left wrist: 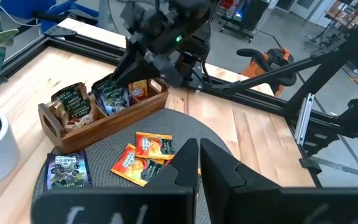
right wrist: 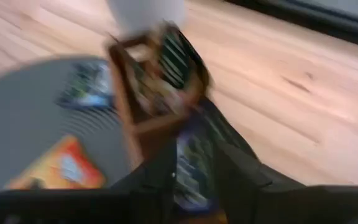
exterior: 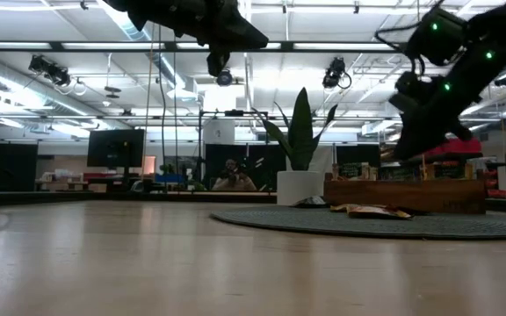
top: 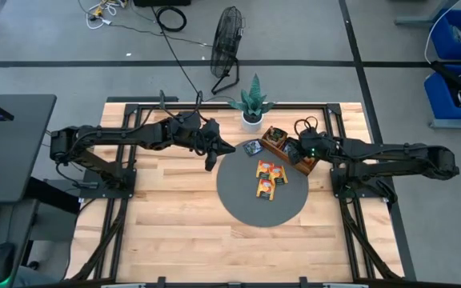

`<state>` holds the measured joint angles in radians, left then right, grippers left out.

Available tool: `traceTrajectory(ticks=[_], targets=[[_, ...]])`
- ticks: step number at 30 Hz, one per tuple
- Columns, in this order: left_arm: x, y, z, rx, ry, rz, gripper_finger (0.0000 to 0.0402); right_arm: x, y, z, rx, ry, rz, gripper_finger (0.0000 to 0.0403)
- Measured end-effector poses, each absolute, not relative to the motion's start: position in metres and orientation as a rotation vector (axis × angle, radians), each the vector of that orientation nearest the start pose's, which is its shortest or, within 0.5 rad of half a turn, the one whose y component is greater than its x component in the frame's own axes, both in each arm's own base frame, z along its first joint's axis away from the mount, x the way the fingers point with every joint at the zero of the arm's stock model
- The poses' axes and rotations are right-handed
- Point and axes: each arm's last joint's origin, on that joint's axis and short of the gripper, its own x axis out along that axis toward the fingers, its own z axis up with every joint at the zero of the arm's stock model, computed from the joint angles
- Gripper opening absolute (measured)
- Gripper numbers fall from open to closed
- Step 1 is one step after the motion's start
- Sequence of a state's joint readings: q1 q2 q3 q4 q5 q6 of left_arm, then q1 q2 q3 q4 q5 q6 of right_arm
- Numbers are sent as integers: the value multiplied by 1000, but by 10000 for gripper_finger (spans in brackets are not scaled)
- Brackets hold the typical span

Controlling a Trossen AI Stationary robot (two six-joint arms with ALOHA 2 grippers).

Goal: Pick & Place Tea
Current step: Put the purple tea bag into the wooden organizer

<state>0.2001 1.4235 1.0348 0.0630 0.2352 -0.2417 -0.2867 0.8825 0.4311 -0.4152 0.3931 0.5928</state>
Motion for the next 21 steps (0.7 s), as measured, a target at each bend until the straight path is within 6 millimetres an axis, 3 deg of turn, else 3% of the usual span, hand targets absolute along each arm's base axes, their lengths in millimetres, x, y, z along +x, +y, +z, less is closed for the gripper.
traceTrajectory(ticks=[4, 7, 13, 17, 21], targets=[[316, 60, 296, -299, 311, 112, 19, 159, -57, 210, 490, 621, -812, 130], [317, 60, 297, -181, 309, 106, 29, 167, -58, 238, 457, 567, -739, 137], [324, 59, 292, -9, 309, 69, 92, 168, -56, 298, 376, 542, -620, 139], [336, 65, 283, -40, 273, 152, 143, 159, -49, 334, 344, 567, -580, 137], [350, 69, 268, -140, 238, 239, 181, 152, -42, 349, 329, 596, -550, 131]])
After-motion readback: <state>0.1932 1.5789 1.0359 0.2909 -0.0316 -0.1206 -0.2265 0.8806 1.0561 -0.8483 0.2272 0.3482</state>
